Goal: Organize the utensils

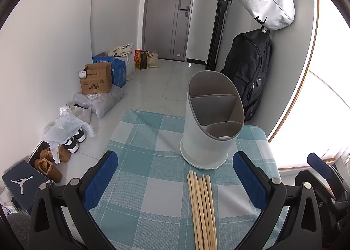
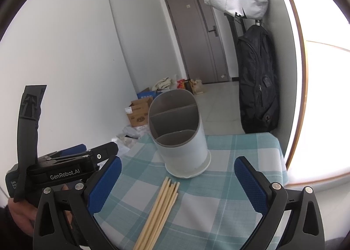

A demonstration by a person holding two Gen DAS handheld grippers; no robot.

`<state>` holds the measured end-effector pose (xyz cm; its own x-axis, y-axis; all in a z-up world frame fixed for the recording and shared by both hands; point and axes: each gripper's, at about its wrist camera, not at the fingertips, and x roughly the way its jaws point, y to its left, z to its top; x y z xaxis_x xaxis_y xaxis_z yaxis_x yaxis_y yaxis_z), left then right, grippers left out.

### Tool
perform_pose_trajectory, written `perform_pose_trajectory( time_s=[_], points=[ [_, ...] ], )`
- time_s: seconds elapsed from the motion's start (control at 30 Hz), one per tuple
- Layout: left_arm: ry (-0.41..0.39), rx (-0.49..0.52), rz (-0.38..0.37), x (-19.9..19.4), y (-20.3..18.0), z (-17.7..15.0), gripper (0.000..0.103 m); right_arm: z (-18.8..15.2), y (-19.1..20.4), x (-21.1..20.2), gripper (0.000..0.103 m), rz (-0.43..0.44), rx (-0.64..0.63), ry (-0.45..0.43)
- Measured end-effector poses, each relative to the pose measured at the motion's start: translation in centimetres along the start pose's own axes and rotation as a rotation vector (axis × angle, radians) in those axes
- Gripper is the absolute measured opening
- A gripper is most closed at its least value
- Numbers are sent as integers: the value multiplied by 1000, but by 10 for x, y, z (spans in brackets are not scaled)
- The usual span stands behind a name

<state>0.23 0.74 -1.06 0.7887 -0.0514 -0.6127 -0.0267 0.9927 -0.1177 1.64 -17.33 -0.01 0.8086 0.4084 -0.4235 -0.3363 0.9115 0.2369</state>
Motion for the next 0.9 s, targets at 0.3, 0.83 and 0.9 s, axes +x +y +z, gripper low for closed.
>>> perform_pose_trajectory(
  time_s=[0.3,0.83,0.9],
  points=[
    [12,7,6,3,-1,-2,102,0,-1,0,103,-2,10,3],
    [147,-10,56,26,20,-6,102,-18,-10,50,99,37,98,287],
    [185,-26,66,34,28,-8,102,-27,-13,71,88,24,122,390]
  ],
)
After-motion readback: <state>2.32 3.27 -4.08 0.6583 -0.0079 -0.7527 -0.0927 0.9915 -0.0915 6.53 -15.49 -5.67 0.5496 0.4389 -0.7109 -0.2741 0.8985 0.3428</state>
